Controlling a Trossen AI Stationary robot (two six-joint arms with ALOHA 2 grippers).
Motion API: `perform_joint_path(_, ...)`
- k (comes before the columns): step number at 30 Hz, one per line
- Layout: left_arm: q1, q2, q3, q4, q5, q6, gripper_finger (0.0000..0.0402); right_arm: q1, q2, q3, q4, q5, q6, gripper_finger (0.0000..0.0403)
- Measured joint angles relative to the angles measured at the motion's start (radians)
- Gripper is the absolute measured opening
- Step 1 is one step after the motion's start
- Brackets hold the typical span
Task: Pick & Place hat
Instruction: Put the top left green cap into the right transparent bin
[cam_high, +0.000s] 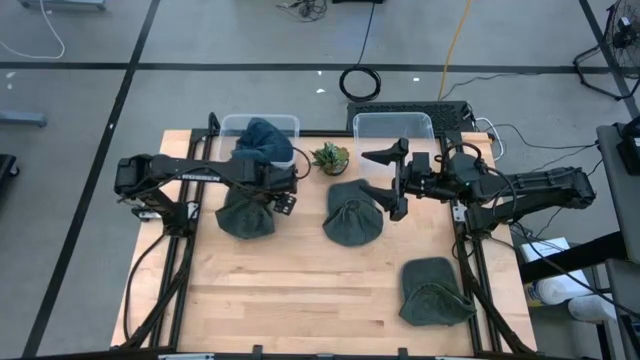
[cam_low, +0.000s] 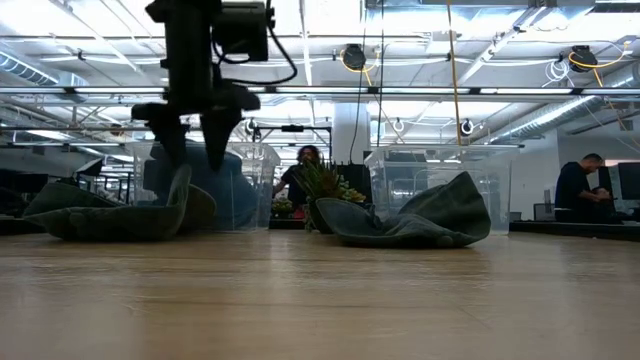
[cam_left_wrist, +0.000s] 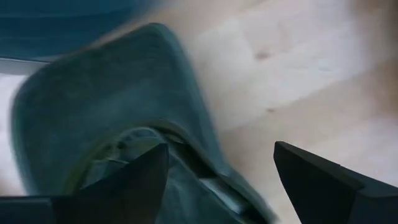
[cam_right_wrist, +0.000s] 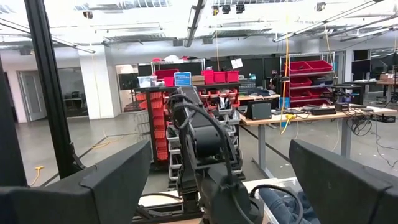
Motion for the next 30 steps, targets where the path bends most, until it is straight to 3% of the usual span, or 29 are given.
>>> perform_joint_path(6, 0.029, 0.000, -0.071, 0.031, -0.031, 0.008, 0.0274, 0.000, 0.000, 0.000, 0.000, 0.000, 0.000, 0.0370)
perform_joint_path(14, 0.038, 0.000, -0.158, 0.192, 0.008, 0.022, 0.0250, 0.000, 0.000, 0.000, 0.000, 0.000, 0.000, 0.0370)
perform_joint_path(23, 0.038, 0.000, -0.222, 0.251, 0.018, 0.051, 0.0221, 0.000, 0.000, 0.000, 0.000, -0.002, 0.000, 0.0370)
perform_joint_path(30, 0.038, 0.000, -0.222, 0.253, 0.039, 0.067, 0.0145, 0.000, 0.000, 0.000, 0.000, -0.002, 0.000, 0.0370)
